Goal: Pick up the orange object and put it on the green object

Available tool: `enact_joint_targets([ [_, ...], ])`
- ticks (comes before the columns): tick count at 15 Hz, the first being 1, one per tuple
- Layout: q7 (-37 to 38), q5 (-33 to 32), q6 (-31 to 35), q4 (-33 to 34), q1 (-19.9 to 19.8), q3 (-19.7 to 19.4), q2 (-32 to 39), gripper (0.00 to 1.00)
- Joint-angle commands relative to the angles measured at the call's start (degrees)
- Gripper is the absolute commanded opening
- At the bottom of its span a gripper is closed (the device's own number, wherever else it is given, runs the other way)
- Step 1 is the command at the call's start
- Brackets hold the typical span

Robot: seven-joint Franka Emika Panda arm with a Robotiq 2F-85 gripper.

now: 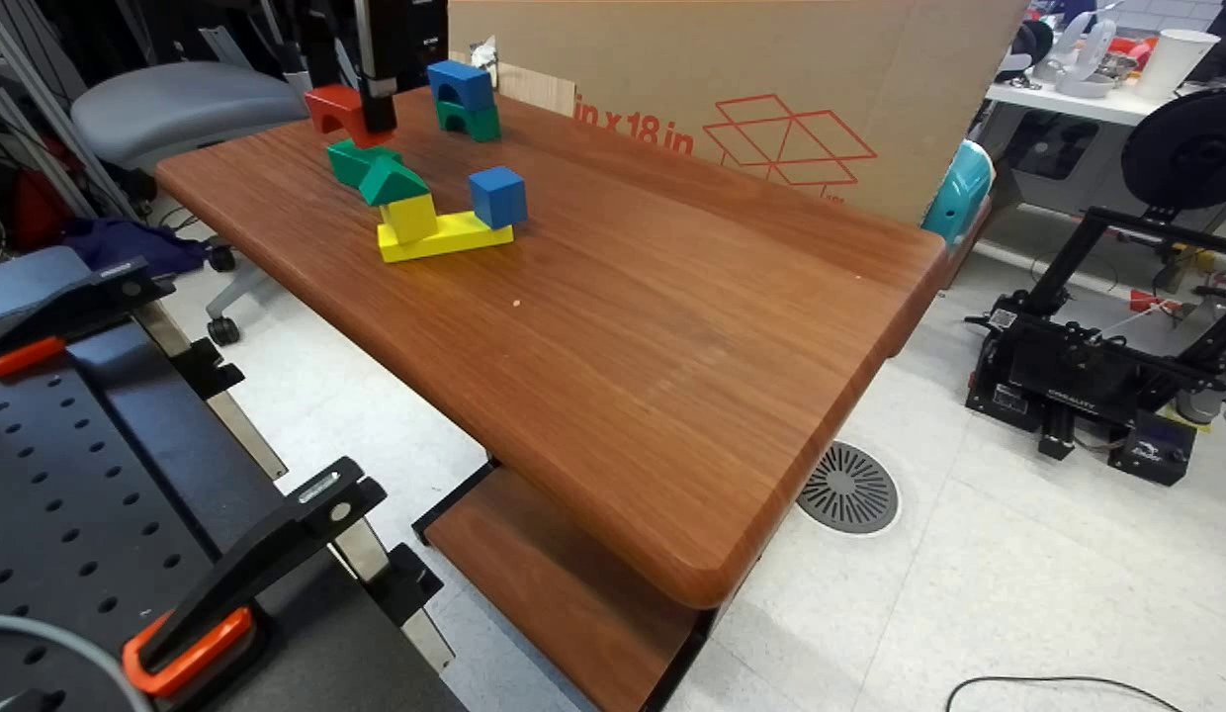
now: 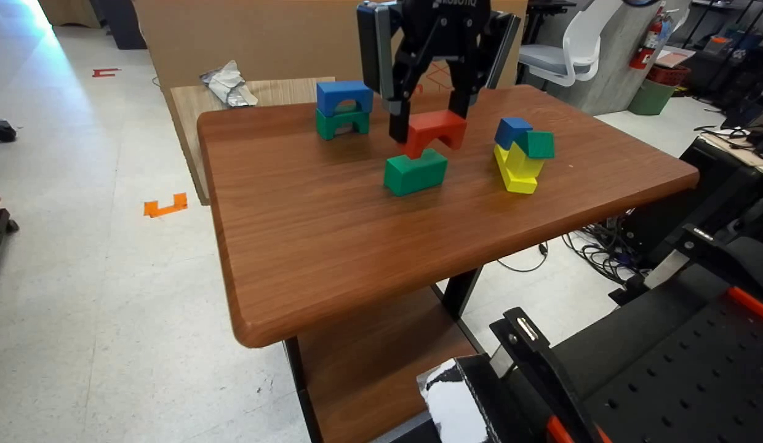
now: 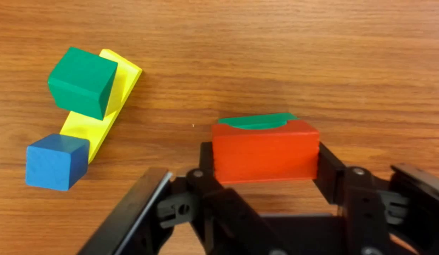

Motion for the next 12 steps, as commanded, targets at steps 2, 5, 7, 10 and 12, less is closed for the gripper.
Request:
enact_joint_targets([
  [2, 1.7, -1.9, 0.7, 0.4, 0.7, -0.4, 0.9, 0.42],
  [5, 1.9, -3.3, 1.1, 0.4, 1.1, -0.6, 1.3, 0.42],
  [7, 2.2, -4.4, 0.9, 0.6, 1.2, -0.6, 1.4, 0.42],
  [10, 2.3, -5.7, 1.1, 0.8, 1.3, -0.6, 1.7, 0.42],
  [12, 2.0, -5.9, 1.1, 0.9, 1.2, -0.4, 1.8, 0.42],
])
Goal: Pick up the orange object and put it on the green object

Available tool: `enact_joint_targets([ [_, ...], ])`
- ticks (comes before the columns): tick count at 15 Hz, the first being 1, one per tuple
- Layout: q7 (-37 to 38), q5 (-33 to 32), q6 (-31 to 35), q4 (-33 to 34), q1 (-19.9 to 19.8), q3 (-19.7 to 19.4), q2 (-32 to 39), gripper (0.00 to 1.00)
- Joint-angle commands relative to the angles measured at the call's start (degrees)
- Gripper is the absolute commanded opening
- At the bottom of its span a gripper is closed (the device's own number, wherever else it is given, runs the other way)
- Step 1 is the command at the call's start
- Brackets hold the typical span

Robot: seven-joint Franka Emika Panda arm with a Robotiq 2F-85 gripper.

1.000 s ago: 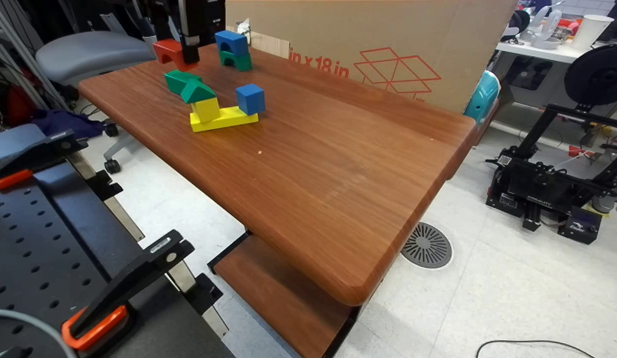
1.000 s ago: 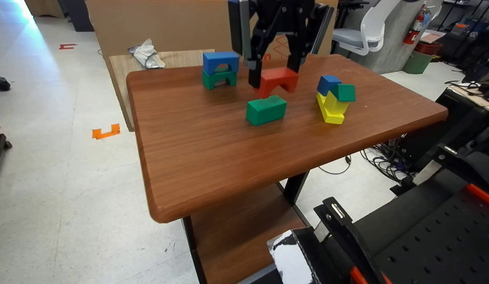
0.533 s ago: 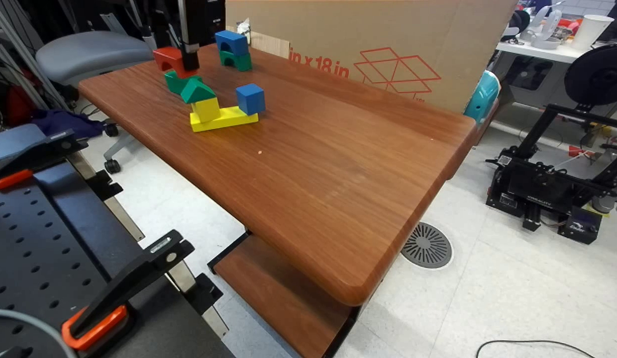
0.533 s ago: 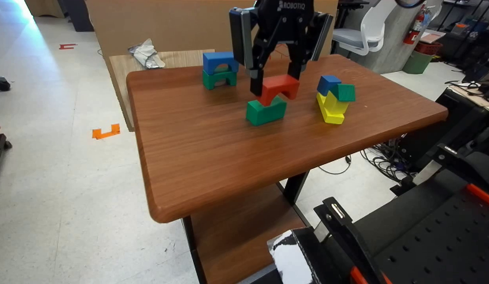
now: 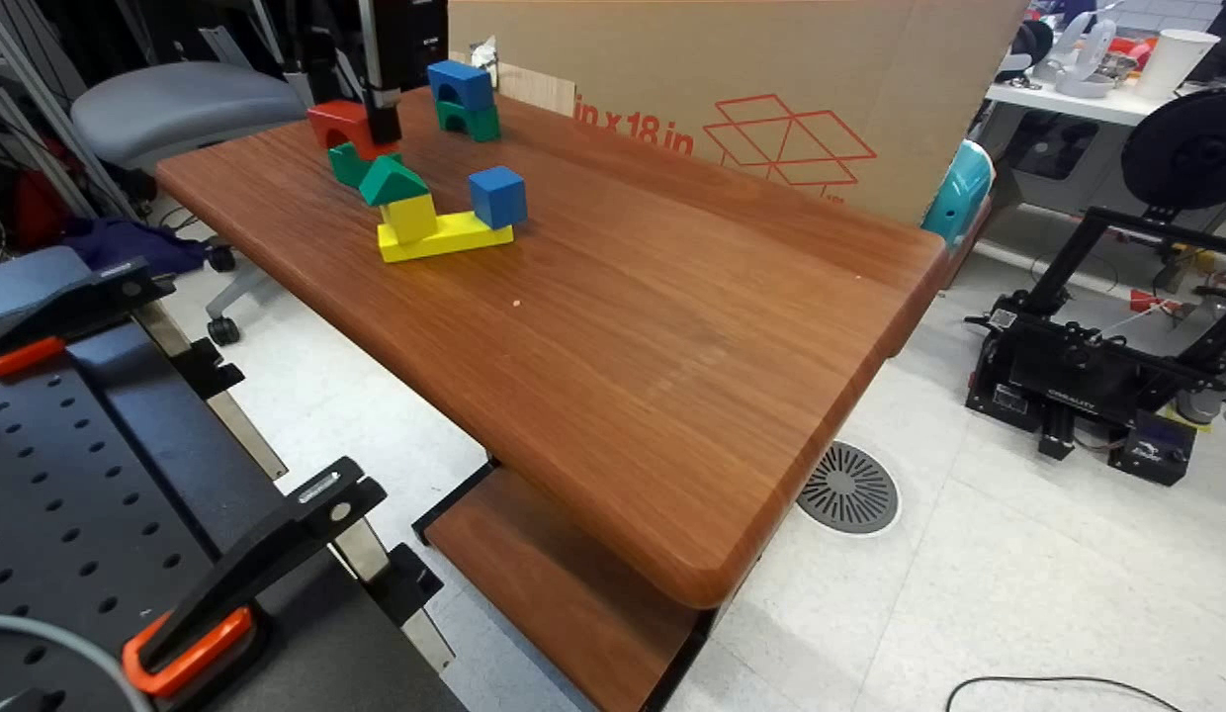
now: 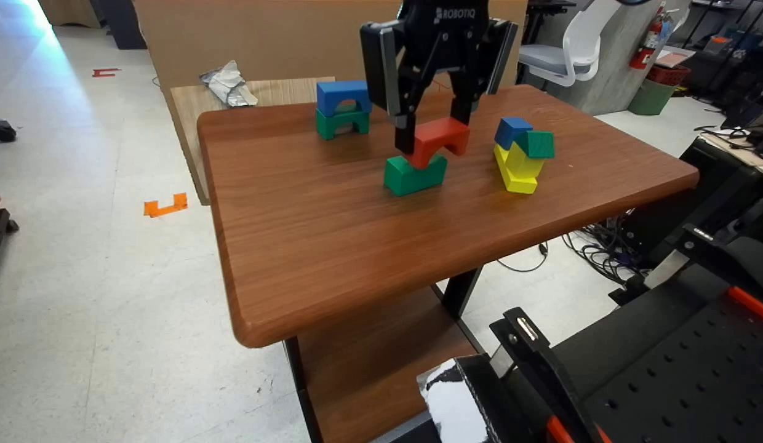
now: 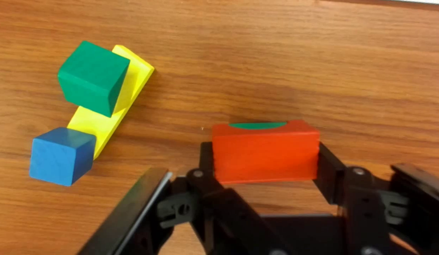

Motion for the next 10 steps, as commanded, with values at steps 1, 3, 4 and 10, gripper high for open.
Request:
enact_joint_targets([
  [1, 1.1, -1.1, 1.1, 0.9, 0.8, -0.2, 1.1, 0.42],
  [3, 0.8, -0.6, 1.0, 1.3, 0.8, 0.0, 1.3, 0.42],
  [4, 0.6, -0.2, 0.8, 1.6, 0.7, 0.2, 1.5, 0.42],
  [10, 0.0, 0.2, 0.4, 3.2, 0.7, 0.3, 3.0, 0.42],
])
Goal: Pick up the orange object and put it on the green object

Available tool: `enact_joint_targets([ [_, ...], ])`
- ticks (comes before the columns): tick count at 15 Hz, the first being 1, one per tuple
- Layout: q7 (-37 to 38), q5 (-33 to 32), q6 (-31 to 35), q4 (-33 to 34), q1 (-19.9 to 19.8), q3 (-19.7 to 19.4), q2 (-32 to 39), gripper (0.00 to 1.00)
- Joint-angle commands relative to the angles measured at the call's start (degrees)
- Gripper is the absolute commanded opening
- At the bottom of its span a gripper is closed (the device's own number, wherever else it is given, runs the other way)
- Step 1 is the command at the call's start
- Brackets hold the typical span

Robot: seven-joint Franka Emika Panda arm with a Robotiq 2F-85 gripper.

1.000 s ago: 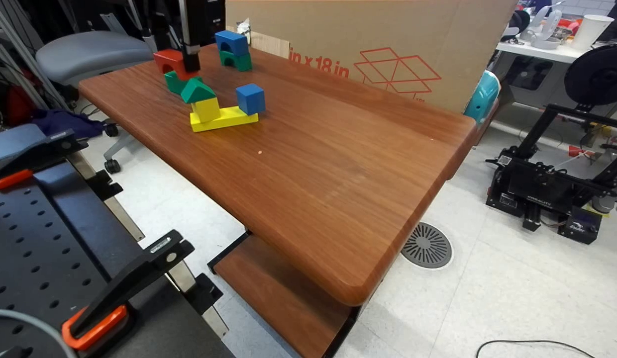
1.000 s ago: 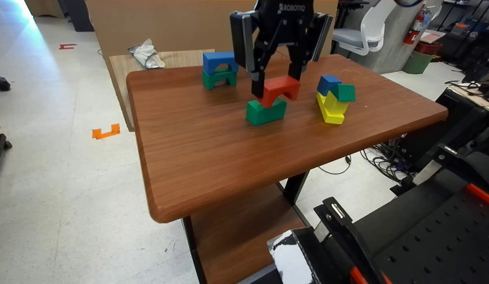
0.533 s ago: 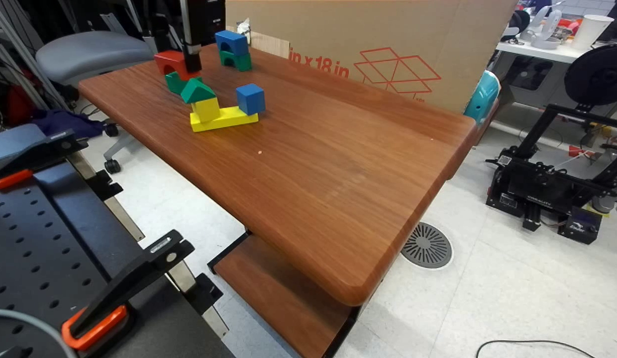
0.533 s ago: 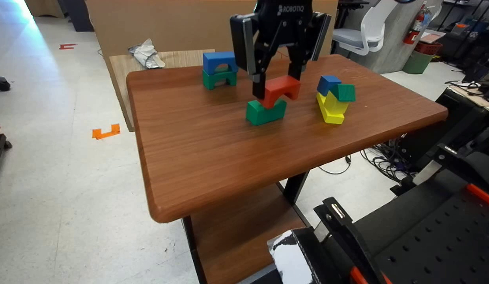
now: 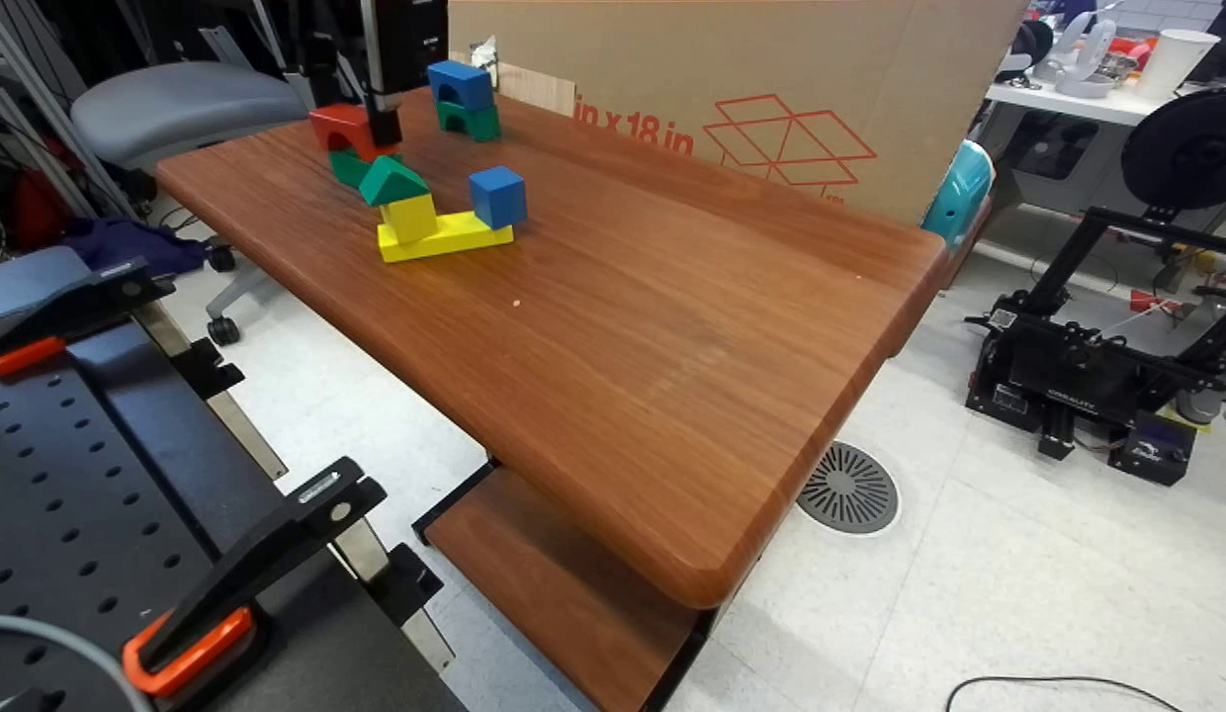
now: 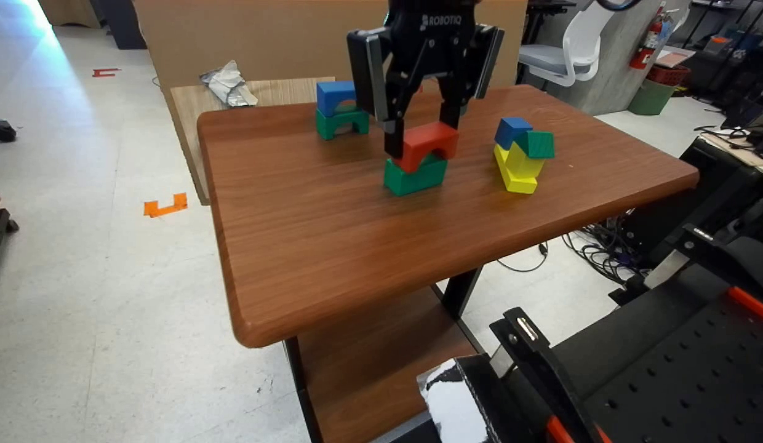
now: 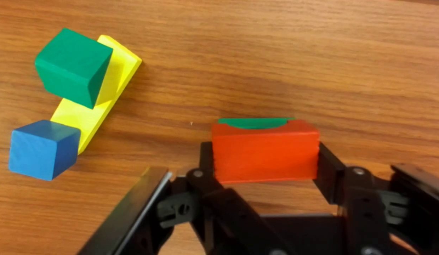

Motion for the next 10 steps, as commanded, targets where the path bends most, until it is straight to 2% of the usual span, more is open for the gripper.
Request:
enact_joint_targets([
  [1, -0.1, 0.4, 0.3, 2.1, 0.0, 0.3, 1.7, 0.42],
  [3, -0.3, 0.5, 0.1, 2.6, -0.1, 0.3, 2.0, 0.42],
  [4, -0.3, 0.5, -0.1, 2.7, -0.1, 0.3, 2.1, 0.92],
  [7, -0.3, 0.9, -0.2, 1.8, -0.2, 0.5, 1.5, 1.00],
  [10, -0.5, 1.9, 0.2, 0.2, -0.4, 0.9, 0.0, 1.00],
])
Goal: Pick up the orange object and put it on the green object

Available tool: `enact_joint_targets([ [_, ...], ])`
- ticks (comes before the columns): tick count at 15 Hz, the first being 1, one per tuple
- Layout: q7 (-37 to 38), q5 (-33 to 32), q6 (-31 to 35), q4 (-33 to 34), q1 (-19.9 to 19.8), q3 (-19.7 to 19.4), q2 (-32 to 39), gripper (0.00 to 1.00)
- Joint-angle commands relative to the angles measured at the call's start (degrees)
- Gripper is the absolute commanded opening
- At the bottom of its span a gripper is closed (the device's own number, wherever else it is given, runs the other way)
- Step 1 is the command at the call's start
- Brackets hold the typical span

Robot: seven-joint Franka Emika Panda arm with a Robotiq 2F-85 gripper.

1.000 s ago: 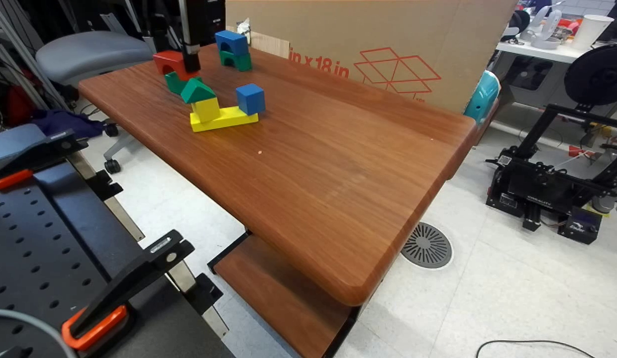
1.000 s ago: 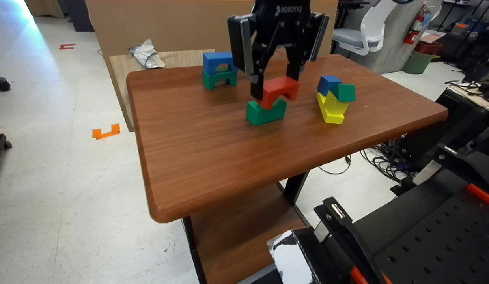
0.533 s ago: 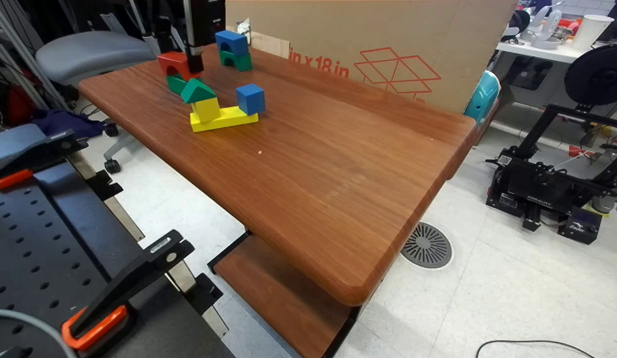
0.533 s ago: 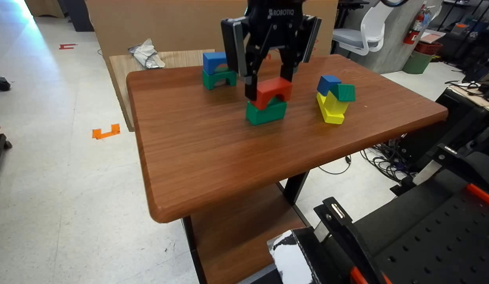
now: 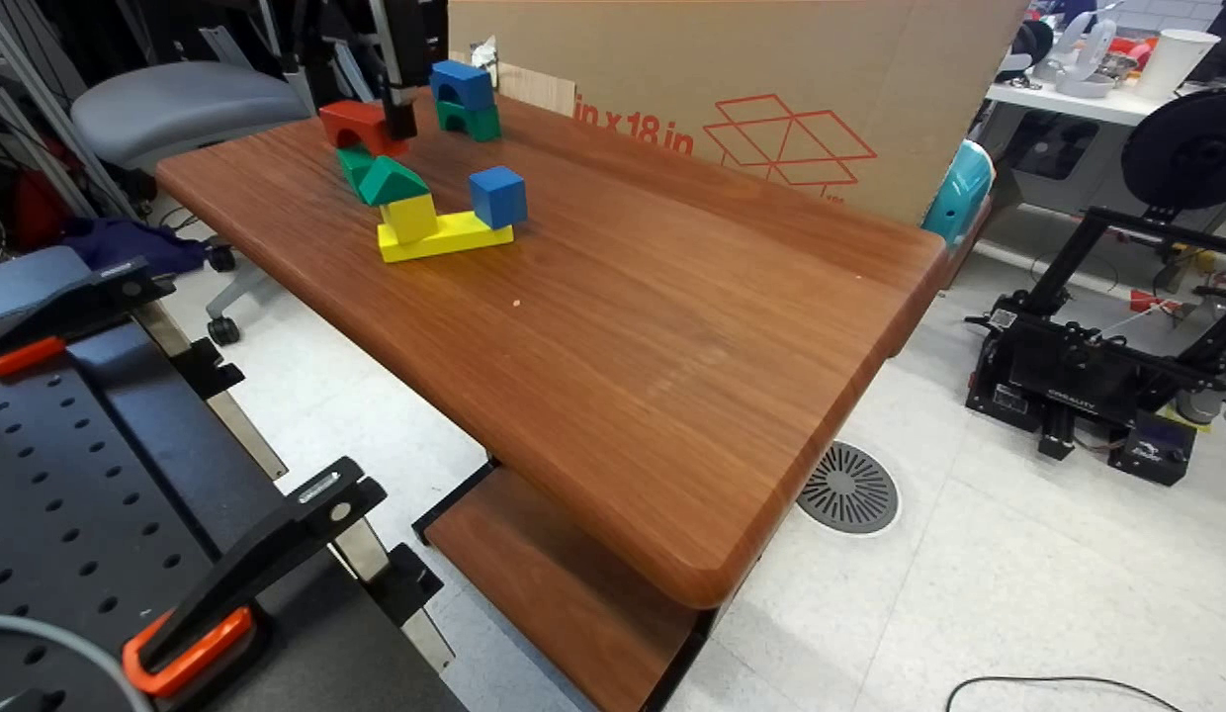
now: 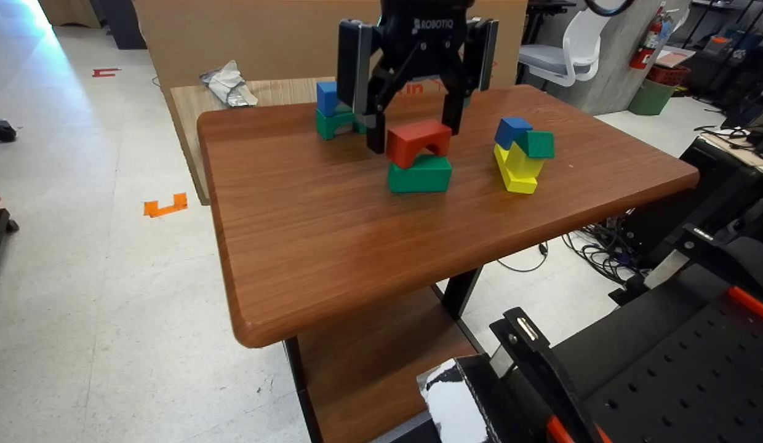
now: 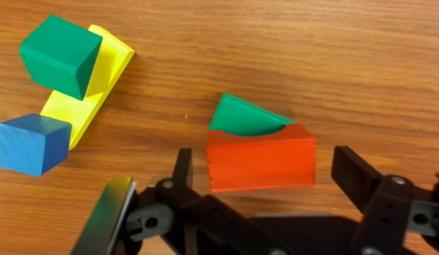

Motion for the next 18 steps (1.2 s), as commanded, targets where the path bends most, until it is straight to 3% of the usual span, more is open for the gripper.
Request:
enact_joint_targets([
  [1, -0.6, 1.6, 0.6, -1.8, -0.5, 0.9, -1.8, 1.00],
  [8, -2.7, 5.1, 3.5, -10.6, -2.1, 2.1, -10.3, 1.00],
  [13, -8.6, 11.3, 0.0, -15.4, -5.0, 2.3, -17.9, 1.00],
  [14, -5.7, 8.7, 1.3, -12.5, -3.6, 2.0, -13.9, 1.00],
  [18, -6.0, 8.8, 1.3, -13.2, -3.9, 2.1, -14.5, 1.00],
])
